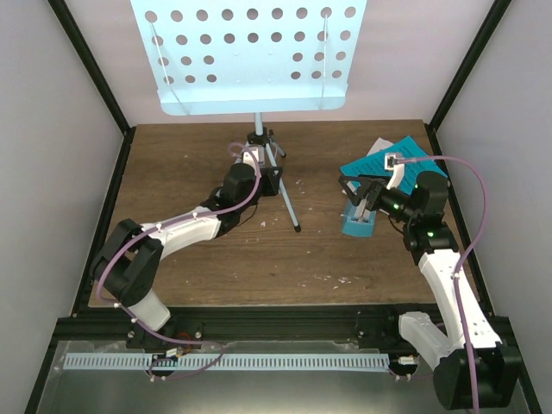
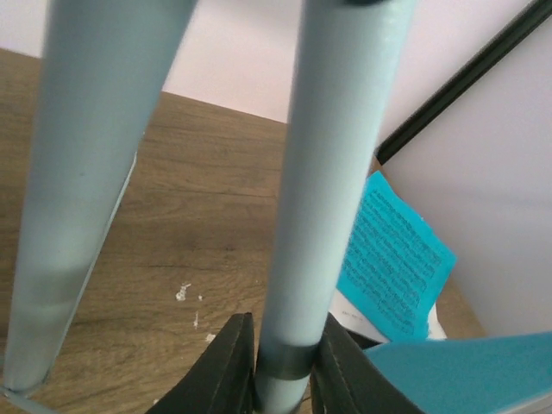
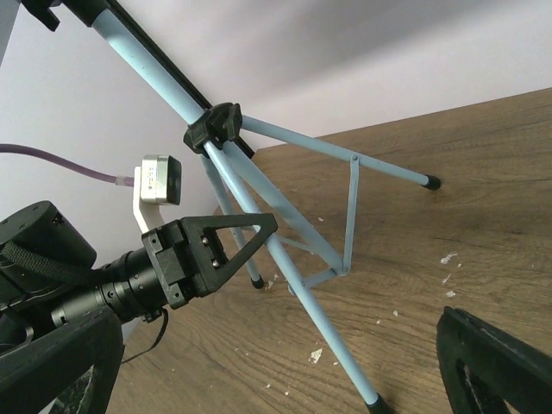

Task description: Pack up the instrument practice props

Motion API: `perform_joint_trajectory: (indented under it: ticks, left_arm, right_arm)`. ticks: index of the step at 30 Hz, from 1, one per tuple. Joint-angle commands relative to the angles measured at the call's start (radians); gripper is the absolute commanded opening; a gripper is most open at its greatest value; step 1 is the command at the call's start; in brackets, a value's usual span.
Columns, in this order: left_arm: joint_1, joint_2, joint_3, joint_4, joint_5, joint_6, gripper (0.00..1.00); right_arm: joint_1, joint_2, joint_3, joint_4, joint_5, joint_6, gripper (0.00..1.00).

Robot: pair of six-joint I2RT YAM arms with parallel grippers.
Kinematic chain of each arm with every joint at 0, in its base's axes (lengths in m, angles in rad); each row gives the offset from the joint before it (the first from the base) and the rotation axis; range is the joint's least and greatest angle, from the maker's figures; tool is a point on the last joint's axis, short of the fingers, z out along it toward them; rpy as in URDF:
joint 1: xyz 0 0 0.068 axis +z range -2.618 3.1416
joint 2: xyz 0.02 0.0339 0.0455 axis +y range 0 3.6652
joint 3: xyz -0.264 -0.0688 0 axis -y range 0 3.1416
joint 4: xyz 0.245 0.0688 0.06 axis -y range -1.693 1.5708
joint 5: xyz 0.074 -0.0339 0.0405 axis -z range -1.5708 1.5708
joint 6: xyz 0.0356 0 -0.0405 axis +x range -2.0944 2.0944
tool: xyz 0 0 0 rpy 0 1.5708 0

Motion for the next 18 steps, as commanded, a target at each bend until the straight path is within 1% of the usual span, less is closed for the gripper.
perform_joint_trajectory:
  ticks: [1,3,6,11,18]
  left_arm:
    - [-0.007,0.027,0.029,0.053,0.022,0.018,0.14]
    - [-0.006,0.021,0.026,0.046,0.029,0.023,0.08]
    - [-0.007,-0.004,0.007,0.041,0.038,0.027,0.01]
    - [-0.007,-0.077,-0.052,0.028,0.077,0.045,0.0]
    - [-0.003,-0.212,-0.153,0.001,0.244,0.096,0.0]
  right_arm:
    - [0.012,-0.006,-0.002,0.018,0.008,0.0,1.0]
    - [0.012,-0.012,-0.001,0.017,0.013,0.001,1.0]
    - [0.012,-0.028,-0.002,0.017,0.024,0.002,1.0]
    - [0.011,-0.033,0.001,0.009,0.03,-0.001,1.0]
    - [0.012,-0.029,0.005,0.001,0.025,-0.003,1.0]
